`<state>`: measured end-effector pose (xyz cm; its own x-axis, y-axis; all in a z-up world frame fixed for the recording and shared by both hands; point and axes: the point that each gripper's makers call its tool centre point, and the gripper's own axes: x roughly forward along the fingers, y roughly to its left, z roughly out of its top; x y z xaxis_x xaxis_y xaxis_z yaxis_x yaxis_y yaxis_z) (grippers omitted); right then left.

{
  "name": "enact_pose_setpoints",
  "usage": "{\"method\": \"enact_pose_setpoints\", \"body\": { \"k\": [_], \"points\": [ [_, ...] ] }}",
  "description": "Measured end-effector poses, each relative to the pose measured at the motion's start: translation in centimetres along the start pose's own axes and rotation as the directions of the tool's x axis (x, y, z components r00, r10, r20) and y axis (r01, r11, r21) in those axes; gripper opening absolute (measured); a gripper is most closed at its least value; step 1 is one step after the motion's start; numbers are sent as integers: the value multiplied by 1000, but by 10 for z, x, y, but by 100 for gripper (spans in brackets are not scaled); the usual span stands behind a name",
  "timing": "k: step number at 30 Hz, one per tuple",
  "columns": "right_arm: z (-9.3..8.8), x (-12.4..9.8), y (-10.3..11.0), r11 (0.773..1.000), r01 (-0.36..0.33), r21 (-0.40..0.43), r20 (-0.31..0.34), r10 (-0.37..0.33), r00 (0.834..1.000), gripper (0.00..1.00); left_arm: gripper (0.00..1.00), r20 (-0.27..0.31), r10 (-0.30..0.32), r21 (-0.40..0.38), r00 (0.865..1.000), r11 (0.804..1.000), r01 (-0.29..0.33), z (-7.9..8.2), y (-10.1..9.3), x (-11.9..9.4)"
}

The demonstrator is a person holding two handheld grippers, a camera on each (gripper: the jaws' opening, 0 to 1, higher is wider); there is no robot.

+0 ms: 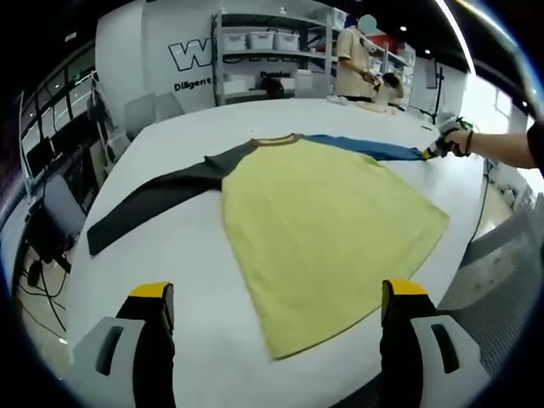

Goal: Fold the garment on the visible template until the final outline fits inside the template.

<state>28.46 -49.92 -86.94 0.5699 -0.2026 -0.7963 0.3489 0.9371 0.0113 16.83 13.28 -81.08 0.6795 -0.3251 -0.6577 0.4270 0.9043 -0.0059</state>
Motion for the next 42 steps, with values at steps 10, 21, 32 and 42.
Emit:
{"method": "enact_pose_setpoints", "body": {
  "k": [10,21,32,42],
  "points": [
    [29,-22,15,999,-4,50,51,1,999,0,99,-1,-20,5,1000,1000,20,0,-5,0],
    [45,-35,51,998,-59,-7,79,59,995,0,99,7,-37,1,999,999,37,2,-9,-2],
    [65,-64,125,968,-252,14,159,246,956,0,99,12,-57,-2,998,998,57,4,-14,-2],
    [77,-83,212,903,-429,-40,154,430,890,0,99,15,-54,-18,998,998,54,4,-13,-3]
  ]
}}
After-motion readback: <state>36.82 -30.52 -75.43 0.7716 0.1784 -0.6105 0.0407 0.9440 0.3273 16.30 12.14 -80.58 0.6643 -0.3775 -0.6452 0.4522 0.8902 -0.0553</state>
